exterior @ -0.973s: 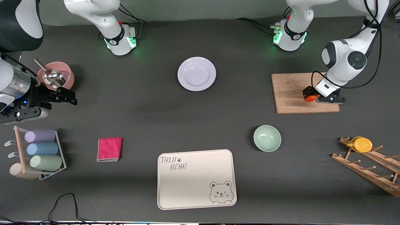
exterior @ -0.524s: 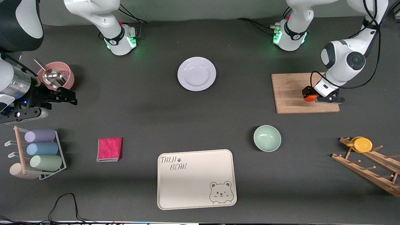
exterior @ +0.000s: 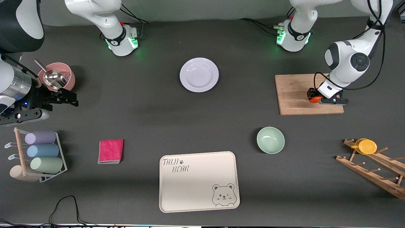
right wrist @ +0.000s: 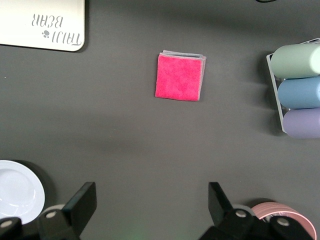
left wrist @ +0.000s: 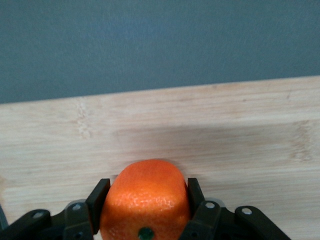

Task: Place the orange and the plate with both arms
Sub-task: 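Lift the orange off the board with the left gripper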

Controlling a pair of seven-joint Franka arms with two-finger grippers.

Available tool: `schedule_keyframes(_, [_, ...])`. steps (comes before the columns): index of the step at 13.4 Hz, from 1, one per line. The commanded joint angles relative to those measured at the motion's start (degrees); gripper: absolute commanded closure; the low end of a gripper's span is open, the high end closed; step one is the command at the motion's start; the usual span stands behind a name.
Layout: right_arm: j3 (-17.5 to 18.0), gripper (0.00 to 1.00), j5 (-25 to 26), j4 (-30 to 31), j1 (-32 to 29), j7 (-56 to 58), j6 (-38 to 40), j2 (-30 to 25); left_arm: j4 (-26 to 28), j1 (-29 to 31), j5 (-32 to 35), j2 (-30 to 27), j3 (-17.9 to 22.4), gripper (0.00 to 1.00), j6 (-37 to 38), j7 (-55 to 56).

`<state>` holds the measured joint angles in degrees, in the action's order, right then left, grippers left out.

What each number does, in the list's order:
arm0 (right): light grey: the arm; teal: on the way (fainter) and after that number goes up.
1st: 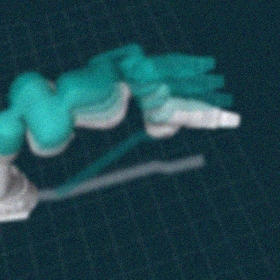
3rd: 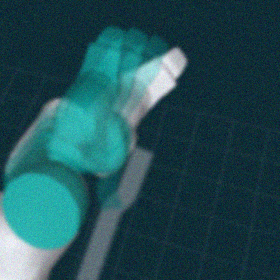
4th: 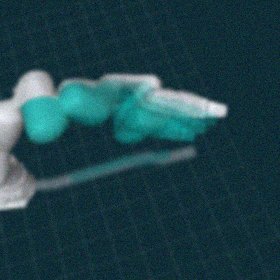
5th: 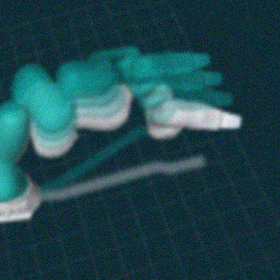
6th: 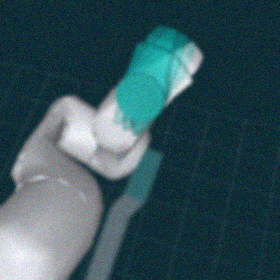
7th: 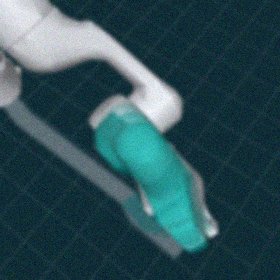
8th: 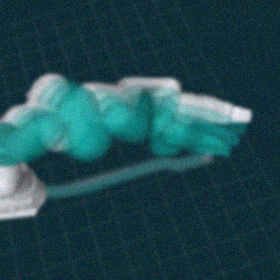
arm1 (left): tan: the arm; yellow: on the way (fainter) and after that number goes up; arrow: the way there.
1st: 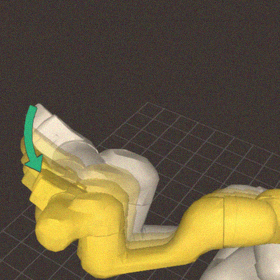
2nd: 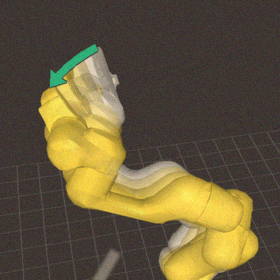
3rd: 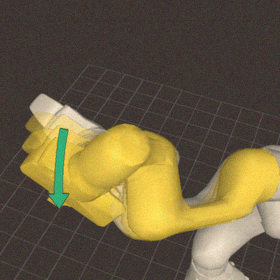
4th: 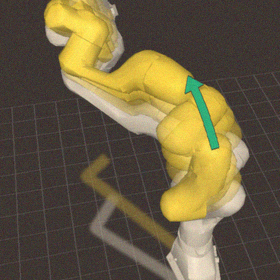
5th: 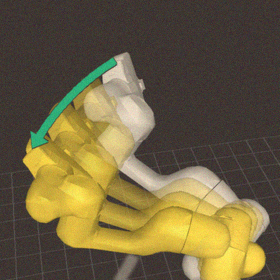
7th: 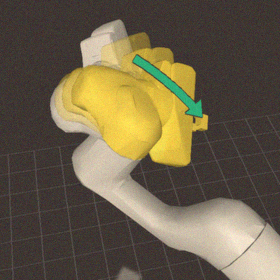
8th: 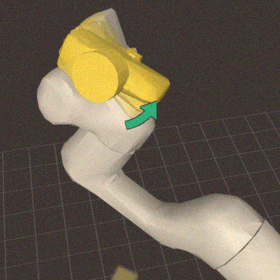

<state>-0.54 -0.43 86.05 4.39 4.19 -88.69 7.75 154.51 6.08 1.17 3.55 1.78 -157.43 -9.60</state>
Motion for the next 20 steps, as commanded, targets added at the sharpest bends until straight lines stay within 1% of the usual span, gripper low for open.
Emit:
schedule_keyframes(1, [-0.1, 0.48, -0.1, -0.4, 0.1, 0.6, 1.6, -0.1, -9.0, -0.5, 0.3, -7.0, 0.0, 0.48, 16.4, 1.3])
schedule_keyframes(2, [-0.1, 0.83, -0.1, -0.6, 0.3, 0.4, 1.9, -0.1, -14.0, -0.6, 0.3, -8.2, -0.1, 0.48, 24.2, 1.3])
schedule_keyframes(3, [0.0, 1.0, -0.1, -0.7, 0.3, 0.1, 2.1, -0.1, -18.6, -0.6, 0.3, -8.9, -0.1, 0.48, 29.8, 1.3])
schedule_keyframes(4, [0.0, 1.0, -0.1, -0.7, 0.3, 0.4, 2.8, -0.1, -21.8, -0.5, 0.2, -10.1, 0.0, 0.48, 33.9, 1.0])
schedule_keyframes(6, [0.0, 1.0, -0.2, -0.7, 0.3, 0.2, 3.1, -0.1, -26.2, -0.6, 0.3, -12.0, 0.0, 0.48, 40.3, 1.1])
schedule_keyframes(8, [-0.1, 1.0, -0.3, -0.8, 0.2, 0.4, 3.1, -0.1, -30.9, -0.8, 0.2, -12.5, -0.9, 0.48, 46.5, 2.3])
schedule_keyframes(9, [-0.1, 0.77, -0.3, -0.8, 0.1, -0.2, 3.1, 0.0, -33.7, -0.7, 0.2, -12.7, -2.6, 0.48, 50.1, 3.9])
schedule_keyframes(10, [-0.2, 0.04, -0.3, -0.6, 0.1, -0.2, 3.1, 0.0, -36.1, -0.8, 0.2, -12.9, -3.6, 0.48, 53.2, 5.5])
schedule_keyframes(11, [-0.1, 0.0, -0.3, -0.7, 0.0, -0.2, 3.1, 0.0, -37.9, -0.8, 0.1, -13.0, -5.9, 0.48, 55.3, 8.3])
schedule_keyframes(13, [-0.1, 0.0, -0.3, -0.7, 0.1, -0.3, 3.1, 0.2, -39.1, -0.8, -0.3, -13.3, -13.3, 0.48, 57.0, 17.7])
schedule_keyframes(14, [-0.1, 0.0, -0.4, -0.8, 0.1, -0.3, 3.1, 0.2, -39.2, -0.8, -0.7, -13.3, -17.8, 0.48, 56.7, 23.3])
schedule_keyframes(16, [-0.2, 0.0, -1.4, -0.7, 0.0, -0.3, 3.1, 0.2, -39.3, -0.9, -3.6, -12.5, -27.4, 0.48, 55.0, 34.1])
schedule_keyframes(18, [-0.3, 0.0, -2.8, -0.5, -0.2, -0.2, 3.0, 0.7, -39.5, -1.2, -5.8, -11.7, -35.7, 0.48, 51.4, 43.7])
schedule_keyframes(20, [-0.3, 0.0, -3.5, -0.7, -0.3, -0.1, 2.6, 1.8, -43.2, -1.5, -5.7, -8.1, -43.0, 0.49, 49.8, 52.8])
